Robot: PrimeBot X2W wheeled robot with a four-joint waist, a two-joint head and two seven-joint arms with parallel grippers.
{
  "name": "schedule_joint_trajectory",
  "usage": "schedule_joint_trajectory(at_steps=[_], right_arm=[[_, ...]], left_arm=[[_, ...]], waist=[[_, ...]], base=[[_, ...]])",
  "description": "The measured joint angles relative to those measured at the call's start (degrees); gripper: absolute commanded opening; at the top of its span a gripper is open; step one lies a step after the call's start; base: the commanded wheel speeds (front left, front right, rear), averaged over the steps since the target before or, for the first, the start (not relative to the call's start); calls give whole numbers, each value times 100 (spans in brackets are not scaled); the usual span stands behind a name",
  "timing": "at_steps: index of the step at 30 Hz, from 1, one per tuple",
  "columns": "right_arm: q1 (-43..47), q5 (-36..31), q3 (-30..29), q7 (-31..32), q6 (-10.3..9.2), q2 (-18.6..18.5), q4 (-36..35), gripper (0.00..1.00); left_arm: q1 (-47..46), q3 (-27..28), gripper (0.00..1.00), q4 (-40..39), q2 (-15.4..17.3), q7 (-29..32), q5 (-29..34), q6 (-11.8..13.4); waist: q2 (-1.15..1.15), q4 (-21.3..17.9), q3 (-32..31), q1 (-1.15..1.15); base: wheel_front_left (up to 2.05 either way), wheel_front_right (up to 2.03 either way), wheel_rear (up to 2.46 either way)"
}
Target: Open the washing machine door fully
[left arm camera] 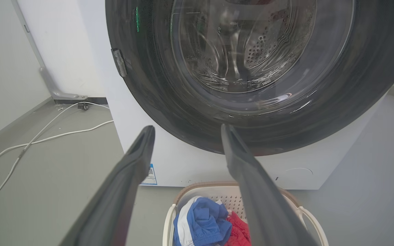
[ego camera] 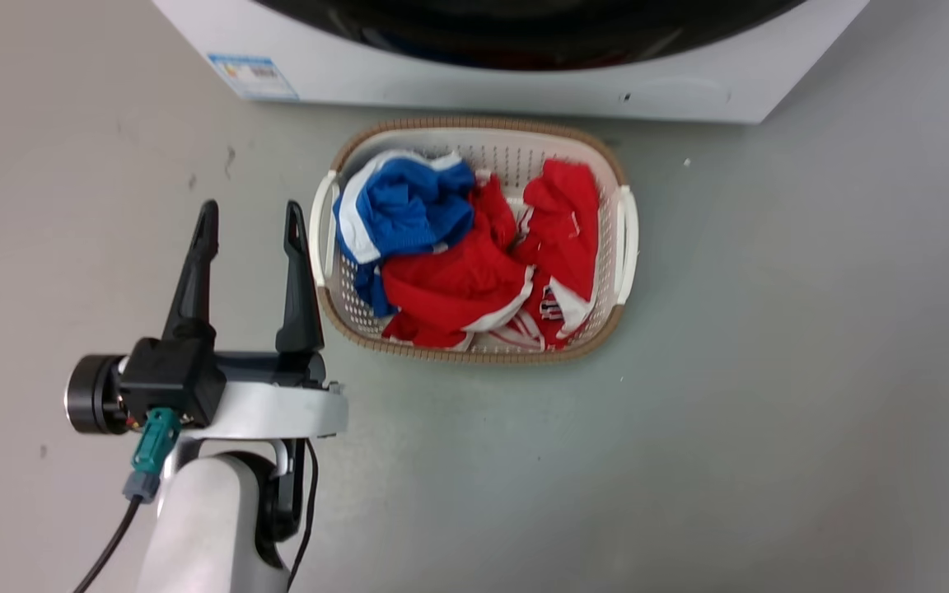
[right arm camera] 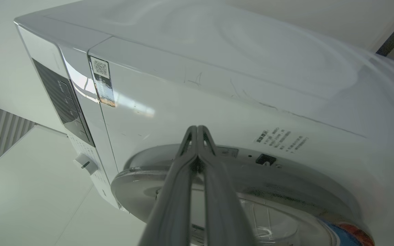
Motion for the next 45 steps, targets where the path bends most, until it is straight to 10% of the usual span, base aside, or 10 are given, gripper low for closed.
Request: schedule_joint_trajectory(at_steps=[25, 45], right_arm=[[-1796, -981, 1484, 1284, -5, -352, 1141, 0], [381, -642, 2167, 2193, -8, -22, -403, 0]], left_arm=[[-364, -71, 100, -13, 1, 0, -193, 77], [7, 167, 100, 52, -2, -1, 10, -45]], waist=[[0, 310, 851, -1], [0, -49, -8, -2]], base=[[0, 0, 0], [0, 0, 0]])
